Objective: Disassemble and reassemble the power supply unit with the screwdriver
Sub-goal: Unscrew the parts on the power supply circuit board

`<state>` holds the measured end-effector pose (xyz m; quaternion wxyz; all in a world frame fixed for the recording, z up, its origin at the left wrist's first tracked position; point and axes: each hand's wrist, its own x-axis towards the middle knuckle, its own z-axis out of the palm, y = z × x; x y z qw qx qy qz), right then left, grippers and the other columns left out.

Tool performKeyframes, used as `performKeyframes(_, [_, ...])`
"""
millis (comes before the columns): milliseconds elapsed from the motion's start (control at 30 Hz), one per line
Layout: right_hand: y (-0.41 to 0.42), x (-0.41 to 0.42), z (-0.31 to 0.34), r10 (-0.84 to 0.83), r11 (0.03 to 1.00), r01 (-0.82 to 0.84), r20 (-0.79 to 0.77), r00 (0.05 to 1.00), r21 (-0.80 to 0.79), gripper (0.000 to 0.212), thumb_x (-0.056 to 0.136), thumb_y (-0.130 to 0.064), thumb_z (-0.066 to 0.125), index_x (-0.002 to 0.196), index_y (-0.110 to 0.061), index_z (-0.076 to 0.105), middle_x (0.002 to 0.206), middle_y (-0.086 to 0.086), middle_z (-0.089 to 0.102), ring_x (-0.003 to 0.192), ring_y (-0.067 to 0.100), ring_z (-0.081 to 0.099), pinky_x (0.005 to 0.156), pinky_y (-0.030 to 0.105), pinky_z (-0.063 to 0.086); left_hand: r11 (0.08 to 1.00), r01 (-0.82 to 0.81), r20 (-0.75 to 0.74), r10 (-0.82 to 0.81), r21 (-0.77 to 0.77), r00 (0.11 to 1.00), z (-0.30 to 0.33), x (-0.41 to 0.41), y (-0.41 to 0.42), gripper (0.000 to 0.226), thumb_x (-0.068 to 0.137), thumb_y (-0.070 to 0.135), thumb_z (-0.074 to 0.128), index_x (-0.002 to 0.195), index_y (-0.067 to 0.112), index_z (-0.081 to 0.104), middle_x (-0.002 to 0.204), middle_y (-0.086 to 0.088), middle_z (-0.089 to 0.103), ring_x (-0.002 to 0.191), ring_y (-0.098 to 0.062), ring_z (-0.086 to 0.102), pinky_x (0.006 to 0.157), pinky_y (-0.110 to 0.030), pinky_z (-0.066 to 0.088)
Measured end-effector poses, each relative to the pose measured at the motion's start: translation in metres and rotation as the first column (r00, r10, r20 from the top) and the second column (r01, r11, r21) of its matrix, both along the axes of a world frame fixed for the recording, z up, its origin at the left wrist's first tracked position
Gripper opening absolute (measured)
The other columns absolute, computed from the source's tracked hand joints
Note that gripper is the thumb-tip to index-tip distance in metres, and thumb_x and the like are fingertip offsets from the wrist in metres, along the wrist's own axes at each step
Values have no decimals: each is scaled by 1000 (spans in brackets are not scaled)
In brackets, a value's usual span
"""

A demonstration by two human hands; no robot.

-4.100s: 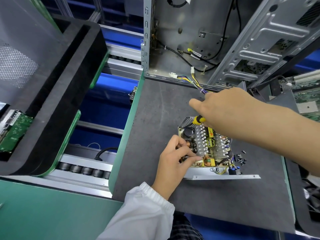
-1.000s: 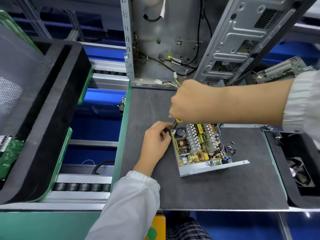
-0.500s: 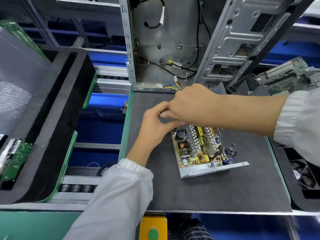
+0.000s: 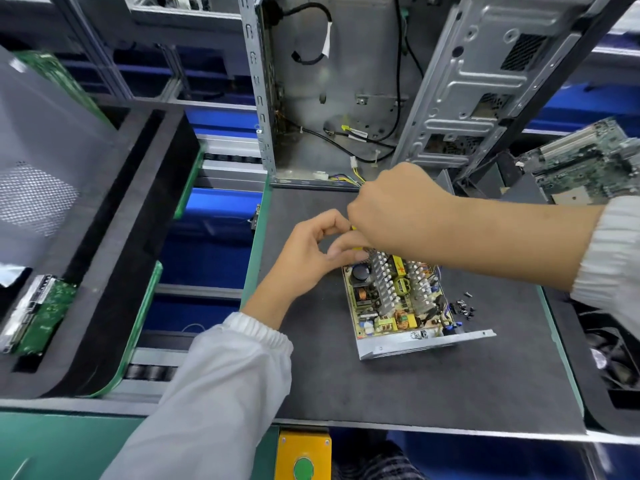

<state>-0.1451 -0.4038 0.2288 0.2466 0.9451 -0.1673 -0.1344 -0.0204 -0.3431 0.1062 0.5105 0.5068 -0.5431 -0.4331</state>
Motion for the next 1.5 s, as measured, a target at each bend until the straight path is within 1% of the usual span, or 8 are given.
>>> performKeyframes(67, [-3,-5,1,-5,990,12,-49,999,140,14,95,-31,51,92,-17,47,80,2,41,69,23,50,44,26,16,1000,4,64,-3,-20,998,0,4,-3,30,76,5,80,102,-2,67,97,1,68,102,-15,60,101,-36,44])
performKeyframes(133, [-4,-9,0,91,957,-59,-100,991,284,38,83,-10,58,114,-20,37,92,1,30,69,19,41,44,25,16,997,76,64,-76,11,995,1,8,-1,19,82,5,75,100,10,71,103,11,67,109,-11,59,101,-29,43])
performKeyframes(467, [2,4,-3,35,991,-28,-47,998,131,23,89,-14,52,108,-15,39,69,1,32,47,15,21,41,28,11,998,6,-51,-3,64,999,-1,-6,-2,14,81,-6,72,82,7,65,73,11,66,80,-4,60,79,-15,49])
performKeyframes(700, [-7,0,-2,57,981,-56,0,998,183,33,101,-38,35,107,-10,51,69,1,45,81,29,62,44,27,18,999,-28,46,30,-34,998,0,2,2,34,77,6,79,91,36,69,91,16,64,97,-1,57,94,-27,39])
performKeyframes(1000, [-1,9,14,-127,965,146,-97,987,218,18,98,-25,47,105,-14,59,106,7,60,87,27,56,65,34,32,988,-148,88,145,31,985,7,-21,1,24,72,0,82,80,19,71,74,17,71,75,7,61,75,-14,45])
performKeyframes(1167, [-16,-35,43,-211,930,232,-102,972,285,25,95,-18,48,75,-15,32,67,-2,32,54,17,32,48,29,25,980,-158,179,179,-124,967,50,-46,-11,36,64,16,86,93,21,65,88,18,72,91,6,65,83,-12,45])
performKeyframes(1367, [-38,-150,33,-502,680,521,-191,844,515,24,100,-16,38,78,-6,41,68,11,38,52,14,30,42,24,21,887,157,592,149,-434,792,79,-128,-38,31,81,26,77,70,10,53,72,-1,50,68,-17,43,61,-30,40])
performKeyframes(1500, [-46,-203,12,-654,462,533,-133,745,709,26,102,-27,35,107,-2,43,73,9,45,57,21,35,49,33,22,725,632,834,-506,273,221,42,-178,-62,12,93,16,61,100,9,69,102,-5,65,94,-24,58,78,-36,46])
